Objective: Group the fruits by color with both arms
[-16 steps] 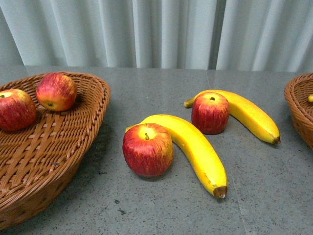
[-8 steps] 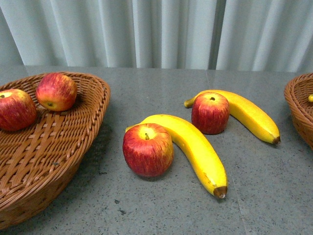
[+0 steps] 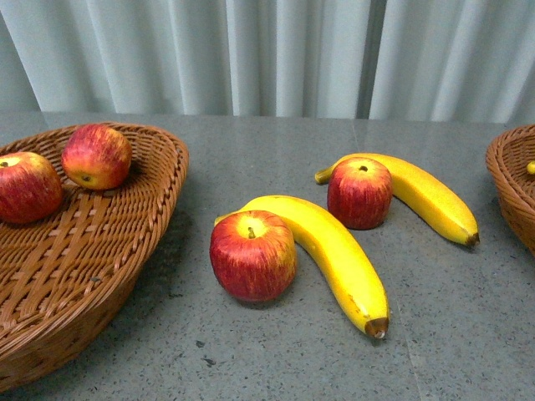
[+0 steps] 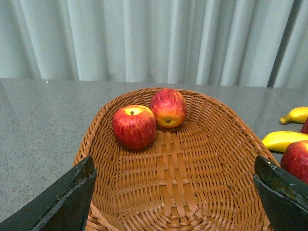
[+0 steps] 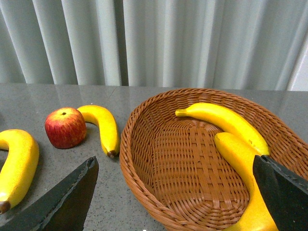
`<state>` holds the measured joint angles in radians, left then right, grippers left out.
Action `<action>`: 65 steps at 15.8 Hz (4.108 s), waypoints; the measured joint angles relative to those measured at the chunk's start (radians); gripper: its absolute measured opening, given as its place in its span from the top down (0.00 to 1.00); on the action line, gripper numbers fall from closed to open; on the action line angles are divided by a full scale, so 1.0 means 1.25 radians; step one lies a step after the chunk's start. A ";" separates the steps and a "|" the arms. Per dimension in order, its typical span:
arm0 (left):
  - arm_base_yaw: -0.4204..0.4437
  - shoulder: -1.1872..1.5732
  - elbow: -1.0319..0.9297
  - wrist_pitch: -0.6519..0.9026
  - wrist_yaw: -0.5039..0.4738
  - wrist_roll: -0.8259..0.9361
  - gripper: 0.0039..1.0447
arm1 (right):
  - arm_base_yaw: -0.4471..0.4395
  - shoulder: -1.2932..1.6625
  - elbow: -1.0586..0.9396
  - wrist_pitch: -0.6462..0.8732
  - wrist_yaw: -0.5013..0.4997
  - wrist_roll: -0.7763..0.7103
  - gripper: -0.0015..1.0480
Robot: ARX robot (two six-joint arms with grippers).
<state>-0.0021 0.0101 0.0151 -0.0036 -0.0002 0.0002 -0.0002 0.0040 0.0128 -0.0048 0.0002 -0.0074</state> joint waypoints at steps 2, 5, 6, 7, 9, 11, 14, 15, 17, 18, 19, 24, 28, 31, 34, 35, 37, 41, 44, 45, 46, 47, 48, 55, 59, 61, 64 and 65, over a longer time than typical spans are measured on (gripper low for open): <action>0.000 0.000 0.000 0.000 0.000 0.000 0.06 | 0.000 0.000 0.000 0.000 0.000 0.000 0.06; -0.034 0.027 0.028 -0.098 -0.088 -0.022 0.06 | 0.000 0.000 0.000 0.000 0.000 0.000 0.06; -0.082 0.132 0.080 -0.173 -0.221 -0.064 0.06 | 0.000 0.000 0.000 0.000 -0.001 0.000 0.06; -0.050 0.178 0.101 -0.152 -0.274 -0.069 0.06 | 0.000 0.000 0.000 0.001 0.000 0.001 0.06; 0.036 0.220 0.145 -0.069 -0.220 -0.061 0.06 | 0.000 0.000 0.000 0.001 0.000 0.001 0.06; 0.130 0.365 0.206 0.069 -0.085 -0.019 0.06 | 0.000 0.000 0.000 0.000 0.000 0.001 0.06; 0.130 0.655 0.366 0.224 0.064 0.056 0.06 | 0.000 0.000 0.000 0.000 0.000 0.001 0.06; 0.102 0.747 0.446 0.215 0.092 0.081 0.06 | 0.000 0.000 0.000 0.000 0.000 0.001 0.06; 0.013 0.885 0.560 0.183 0.107 0.121 0.06 | 0.000 0.000 0.000 0.000 0.000 0.001 0.06; -0.038 0.941 0.609 0.164 0.103 0.139 0.06 | 0.000 0.000 0.000 0.000 0.000 0.001 0.06; -0.079 0.978 0.642 0.150 0.111 0.150 0.06 | 0.000 0.000 0.000 0.000 0.000 0.001 0.06; -0.229 1.147 0.738 0.075 0.175 0.175 0.06 | 0.000 0.000 0.000 0.000 0.000 0.001 0.06; -0.297 1.228 0.745 0.051 0.207 0.190 0.06 | 0.000 0.000 0.000 0.000 0.000 0.001 0.06; -0.338 1.240 0.732 0.037 0.221 0.216 0.06 | 0.000 0.000 0.000 0.000 0.000 0.001 0.06; -0.346 1.259 0.710 0.022 0.232 0.256 0.06 | 0.000 0.000 0.000 0.000 0.000 0.001 0.06; -0.346 1.265 0.705 0.027 0.229 0.267 0.06 | 0.000 0.000 0.000 0.000 0.000 0.001 0.06; -0.344 1.274 0.703 0.039 0.222 0.296 0.06 | 0.000 0.000 0.000 0.000 0.000 0.001 0.06; -0.334 1.306 0.702 0.055 0.227 0.320 0.06 | 0.000 0.000 0.000 0.000 0.000 0.001 0.06; -0.327 1.310 0.700 0.063 0.251 0.320 0.06 | 0.000 0.000 0.000 0.000 0.000 0.001 0.06; -0.327 1.311 0.695 0.064 0.259 0.320 0.06 | 0.000 0.000 0.000 0.000 0.000 0.001 0.06; -0.329 1.312 0.690 0.063 0.262 0.320 0.06 | 0.000 0.000 0.000 0.000 0.000 0.001 0.06; -0.331 1.315 0.688 0.063 0.266 0.320 0.06 | 0.000 0.000 0.000 0.000 0.000 0.001 0.06; -0.340 1.319 0.684 0.063 0.266 0.321 0.06 | 0.000 0.000 0.000 0.000 0.000 0.001 0.06; -0.325 1.338 0.683 0.058 0.251 0.362 0.06 | 0.000 0.000 0.000 0.000 0.000 0.001 0.06; -0.325 1.338 0.680 0.066 0.245 0.363 0.33 | 0.000 0.000 0.000 0.000 0.000 0.001 0.06; -0.326 1.336 0.680 0.063 0.243 0.363 0.35 | 0.000 0.000 0.000 0.000 0.000 0.000 0.06; -0.317 1.313 0.685 0.058 0.218 0.358 0.35 | 0.000 0.000 0.000 0.000 0.000 0.001 0.06; -0.305 1.294 0.693 0.062 0.207 0.353 0.35 | 0.000 0.000 0.000 0.000 0.000 0.001 0.06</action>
<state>-0.3836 1.6276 0.8810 0.0742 0.2581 0.4416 -0.0002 0.0040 0.0128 -0.0048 0.0002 -0.0067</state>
